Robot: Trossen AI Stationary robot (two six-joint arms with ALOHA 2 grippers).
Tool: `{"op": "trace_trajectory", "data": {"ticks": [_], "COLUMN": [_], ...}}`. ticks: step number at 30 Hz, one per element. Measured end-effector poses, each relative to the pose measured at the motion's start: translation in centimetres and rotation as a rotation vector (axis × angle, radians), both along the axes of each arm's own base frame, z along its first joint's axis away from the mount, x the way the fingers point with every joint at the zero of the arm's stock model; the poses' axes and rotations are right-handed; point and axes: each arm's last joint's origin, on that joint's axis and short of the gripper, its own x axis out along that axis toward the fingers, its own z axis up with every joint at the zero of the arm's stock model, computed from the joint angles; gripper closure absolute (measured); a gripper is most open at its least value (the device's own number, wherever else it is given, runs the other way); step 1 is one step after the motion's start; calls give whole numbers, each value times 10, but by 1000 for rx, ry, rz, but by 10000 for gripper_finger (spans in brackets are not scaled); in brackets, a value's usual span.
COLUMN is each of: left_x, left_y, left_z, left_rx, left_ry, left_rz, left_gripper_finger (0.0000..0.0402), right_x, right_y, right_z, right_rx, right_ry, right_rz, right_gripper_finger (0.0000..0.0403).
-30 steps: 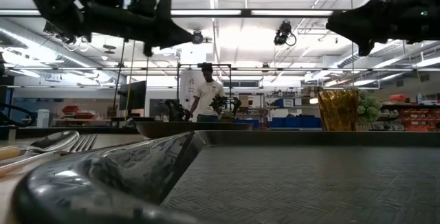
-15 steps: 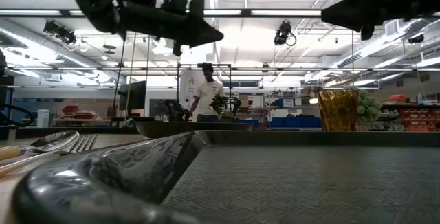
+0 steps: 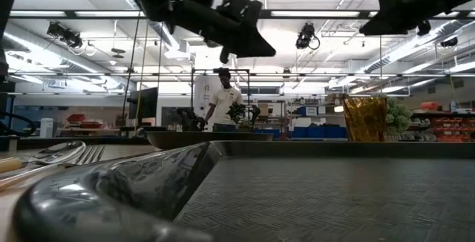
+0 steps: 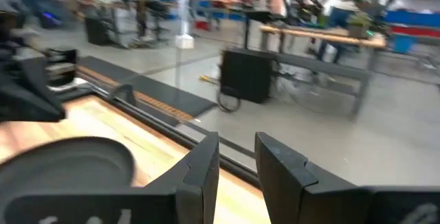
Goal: Pick and place plate/cup/fork/spoon on tray
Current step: Put the brown cup on the black tray
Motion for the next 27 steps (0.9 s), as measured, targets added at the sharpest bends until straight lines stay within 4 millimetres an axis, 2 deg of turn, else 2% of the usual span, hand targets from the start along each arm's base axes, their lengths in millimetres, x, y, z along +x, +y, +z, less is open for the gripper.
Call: {"op": "trace_trajectory", "data": {"ticks": [7, 17, 22, 27], "left_x": [18, 41, 41, 39], "left_y": [2, 13, 23, 29], "left_z": [-9, 2, 10, 10], "left_rx": [-95, -141, -103, -124], "left_ry": [72, 95, 85, 86], "left_rz": [-68, -104, -96, -107], "left_gripper_finger": [372, 378, 379, 379], "right_x": [-4, -1, -1, -3], "right_y": [-10, -35, -47, -53], "right_z": [-10, -16, -20, -21], "right_rx": [84, 166, 203, 230], "right_ry": [-13, 24, 58, 44], "right_rz": [-114, -164, -178, -182], "right_gripper_finger": [304, 313, 314, 314]}}
